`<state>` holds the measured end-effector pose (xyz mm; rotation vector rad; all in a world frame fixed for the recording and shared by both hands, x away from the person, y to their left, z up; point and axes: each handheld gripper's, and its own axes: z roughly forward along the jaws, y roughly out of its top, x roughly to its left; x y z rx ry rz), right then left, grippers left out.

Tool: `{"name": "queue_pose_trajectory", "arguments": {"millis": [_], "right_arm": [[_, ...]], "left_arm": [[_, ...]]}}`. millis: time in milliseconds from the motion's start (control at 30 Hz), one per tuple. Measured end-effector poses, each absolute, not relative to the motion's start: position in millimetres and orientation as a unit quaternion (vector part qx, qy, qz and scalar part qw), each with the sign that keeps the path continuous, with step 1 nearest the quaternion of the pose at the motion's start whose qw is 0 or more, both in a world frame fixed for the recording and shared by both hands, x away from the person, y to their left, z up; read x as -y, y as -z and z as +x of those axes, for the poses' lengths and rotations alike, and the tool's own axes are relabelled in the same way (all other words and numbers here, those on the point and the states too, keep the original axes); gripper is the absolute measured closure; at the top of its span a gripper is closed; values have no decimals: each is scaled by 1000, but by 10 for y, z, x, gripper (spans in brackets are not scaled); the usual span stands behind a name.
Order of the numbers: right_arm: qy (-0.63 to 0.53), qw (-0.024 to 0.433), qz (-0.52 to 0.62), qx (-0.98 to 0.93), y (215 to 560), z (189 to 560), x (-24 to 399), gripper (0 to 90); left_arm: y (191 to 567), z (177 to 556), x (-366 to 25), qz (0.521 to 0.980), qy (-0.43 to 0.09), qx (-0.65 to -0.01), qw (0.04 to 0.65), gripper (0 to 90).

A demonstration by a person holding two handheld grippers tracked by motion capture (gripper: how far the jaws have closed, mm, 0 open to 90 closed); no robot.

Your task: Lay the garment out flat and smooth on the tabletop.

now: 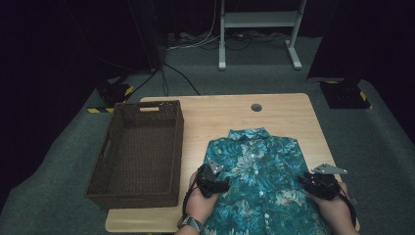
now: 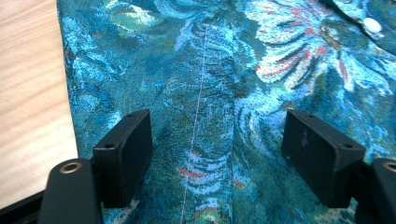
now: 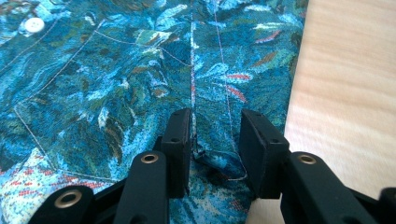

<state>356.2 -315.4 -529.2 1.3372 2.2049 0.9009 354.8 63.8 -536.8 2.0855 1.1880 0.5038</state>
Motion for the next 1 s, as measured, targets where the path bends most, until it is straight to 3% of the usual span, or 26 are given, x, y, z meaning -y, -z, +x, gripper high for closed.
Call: {"name": "queue_pose_trajectory", "arguments": {"millis": [367,633,800,1000], "right_arm": [[-301,198,486,-796,5250,3194,3207,599],[-318,200,476,-795,5258,3355,3115,533],[-322,203,464,-800,5295,3377,3110,513],[-330,200,454,-803,5307,3324,3130,512]], "left_arm": [[5362,3227,-597,813,-182,-439,336,218],[5259,3423,-564,818,-158,-453,318,165],[5150,3644,-629,792,-153,-487,333,150],[5079,3957,-685,778,-175,-516,315,207]]}}
